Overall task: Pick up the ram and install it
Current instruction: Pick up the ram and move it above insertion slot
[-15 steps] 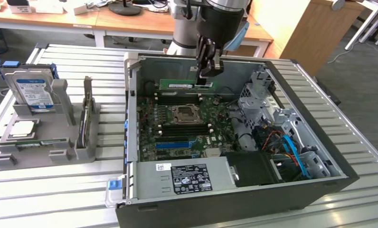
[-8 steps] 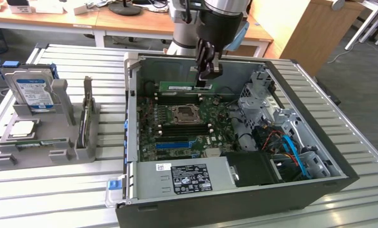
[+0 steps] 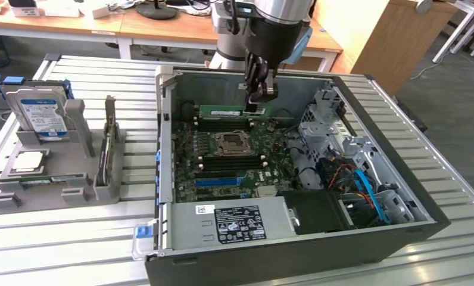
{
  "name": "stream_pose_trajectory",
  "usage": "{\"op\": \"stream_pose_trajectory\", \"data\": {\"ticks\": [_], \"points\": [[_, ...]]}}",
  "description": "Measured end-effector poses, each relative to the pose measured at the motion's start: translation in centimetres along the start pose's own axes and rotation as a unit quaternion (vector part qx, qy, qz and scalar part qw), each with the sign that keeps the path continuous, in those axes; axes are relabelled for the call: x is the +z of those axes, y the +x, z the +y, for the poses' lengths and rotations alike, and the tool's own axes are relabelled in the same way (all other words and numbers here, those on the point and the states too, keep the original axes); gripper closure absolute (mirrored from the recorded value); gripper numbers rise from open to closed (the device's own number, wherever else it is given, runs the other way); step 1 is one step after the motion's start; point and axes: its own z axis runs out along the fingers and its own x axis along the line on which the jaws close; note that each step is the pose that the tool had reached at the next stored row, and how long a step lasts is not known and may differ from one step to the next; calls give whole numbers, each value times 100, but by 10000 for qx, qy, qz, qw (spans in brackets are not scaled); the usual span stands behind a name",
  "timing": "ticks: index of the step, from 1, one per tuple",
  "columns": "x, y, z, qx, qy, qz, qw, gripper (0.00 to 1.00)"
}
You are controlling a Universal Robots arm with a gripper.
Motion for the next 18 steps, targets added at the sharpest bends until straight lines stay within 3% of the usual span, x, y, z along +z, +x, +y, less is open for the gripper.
{"op": "stream_pose_trajectory", "data": {"ticks": [6,18], "points": [[1,0,-4,1,0,0,10000,88],[-1,2,-125,0,0,0,10000,88]]}}
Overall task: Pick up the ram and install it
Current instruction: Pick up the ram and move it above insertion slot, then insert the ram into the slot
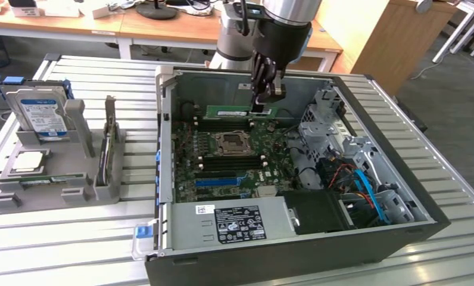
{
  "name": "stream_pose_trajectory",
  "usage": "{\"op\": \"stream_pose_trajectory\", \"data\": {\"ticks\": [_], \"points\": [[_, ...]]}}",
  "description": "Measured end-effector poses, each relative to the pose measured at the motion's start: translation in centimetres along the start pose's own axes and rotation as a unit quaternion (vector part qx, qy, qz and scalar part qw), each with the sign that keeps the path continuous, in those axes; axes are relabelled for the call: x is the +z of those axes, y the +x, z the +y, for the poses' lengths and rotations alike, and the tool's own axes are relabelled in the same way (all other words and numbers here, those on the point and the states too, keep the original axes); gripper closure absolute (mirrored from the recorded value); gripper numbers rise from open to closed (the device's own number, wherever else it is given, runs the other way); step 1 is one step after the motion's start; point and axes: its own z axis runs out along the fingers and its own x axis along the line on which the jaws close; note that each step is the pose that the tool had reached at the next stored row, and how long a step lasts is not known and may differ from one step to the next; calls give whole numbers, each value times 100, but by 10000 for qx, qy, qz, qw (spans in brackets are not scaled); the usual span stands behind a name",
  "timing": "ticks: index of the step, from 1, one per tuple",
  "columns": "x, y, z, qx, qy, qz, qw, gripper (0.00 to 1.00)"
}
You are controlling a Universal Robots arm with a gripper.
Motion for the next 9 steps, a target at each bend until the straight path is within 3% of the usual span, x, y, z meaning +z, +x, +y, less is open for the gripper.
{"op": "stream_pose_trajectory", "data": {"ticks": [9], "points": [[1,0,-1,0,0,0,10000,88]]}}
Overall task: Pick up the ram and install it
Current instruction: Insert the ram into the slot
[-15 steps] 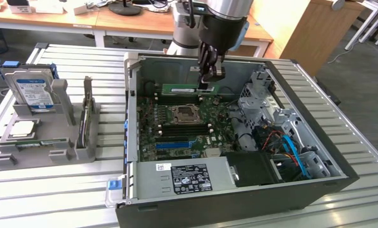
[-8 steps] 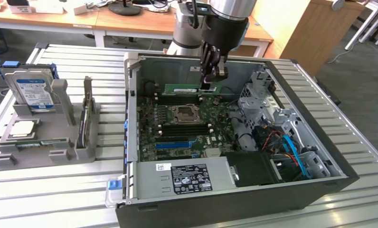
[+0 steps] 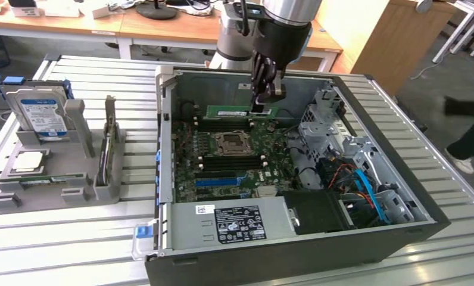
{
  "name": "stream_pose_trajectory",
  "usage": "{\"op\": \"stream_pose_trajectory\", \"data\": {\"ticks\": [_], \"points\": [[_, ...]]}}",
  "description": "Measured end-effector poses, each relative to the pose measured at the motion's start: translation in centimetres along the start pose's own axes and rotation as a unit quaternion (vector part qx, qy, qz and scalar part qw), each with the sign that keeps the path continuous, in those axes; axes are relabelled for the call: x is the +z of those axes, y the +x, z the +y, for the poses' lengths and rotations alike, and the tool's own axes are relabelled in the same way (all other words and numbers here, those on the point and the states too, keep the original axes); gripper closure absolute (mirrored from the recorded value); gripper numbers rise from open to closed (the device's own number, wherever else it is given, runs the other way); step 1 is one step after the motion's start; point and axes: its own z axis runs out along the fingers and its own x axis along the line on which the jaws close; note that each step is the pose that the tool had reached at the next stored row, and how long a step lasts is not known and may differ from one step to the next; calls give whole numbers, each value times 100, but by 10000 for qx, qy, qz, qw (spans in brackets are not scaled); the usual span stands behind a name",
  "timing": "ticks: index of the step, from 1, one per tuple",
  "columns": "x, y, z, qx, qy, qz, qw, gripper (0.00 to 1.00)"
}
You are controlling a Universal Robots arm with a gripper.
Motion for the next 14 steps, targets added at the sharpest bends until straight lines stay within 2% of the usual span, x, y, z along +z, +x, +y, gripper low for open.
{"op": "stream_pose_trajectory", "data": {"ticks": [5,14], "points": [[29,2,0,0,0,1,10000,88],[137,8,-2,0,2,2,10000,88]]}}
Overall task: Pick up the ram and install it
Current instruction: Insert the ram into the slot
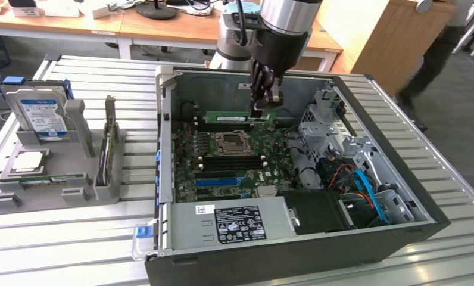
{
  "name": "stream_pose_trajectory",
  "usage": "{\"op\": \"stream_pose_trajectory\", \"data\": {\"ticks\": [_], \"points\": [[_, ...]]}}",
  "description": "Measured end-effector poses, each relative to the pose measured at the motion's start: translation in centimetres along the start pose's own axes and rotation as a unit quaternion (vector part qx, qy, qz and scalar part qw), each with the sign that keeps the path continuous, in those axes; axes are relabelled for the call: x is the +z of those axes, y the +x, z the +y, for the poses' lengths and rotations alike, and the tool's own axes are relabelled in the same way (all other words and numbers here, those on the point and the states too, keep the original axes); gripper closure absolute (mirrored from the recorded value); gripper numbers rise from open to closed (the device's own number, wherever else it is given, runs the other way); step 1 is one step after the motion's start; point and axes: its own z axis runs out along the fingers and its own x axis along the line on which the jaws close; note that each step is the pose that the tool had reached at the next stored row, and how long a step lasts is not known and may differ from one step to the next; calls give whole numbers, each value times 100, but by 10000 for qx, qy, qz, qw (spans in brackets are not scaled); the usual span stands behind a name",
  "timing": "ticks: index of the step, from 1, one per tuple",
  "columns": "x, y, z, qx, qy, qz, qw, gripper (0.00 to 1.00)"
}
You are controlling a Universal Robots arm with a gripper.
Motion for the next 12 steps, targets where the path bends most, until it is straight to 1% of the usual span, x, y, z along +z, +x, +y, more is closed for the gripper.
{"op": "stream_pose_trajectory", "data": {"ticks": [12], "points": [[169,10,-2,0,8,0,10000,88]]}}
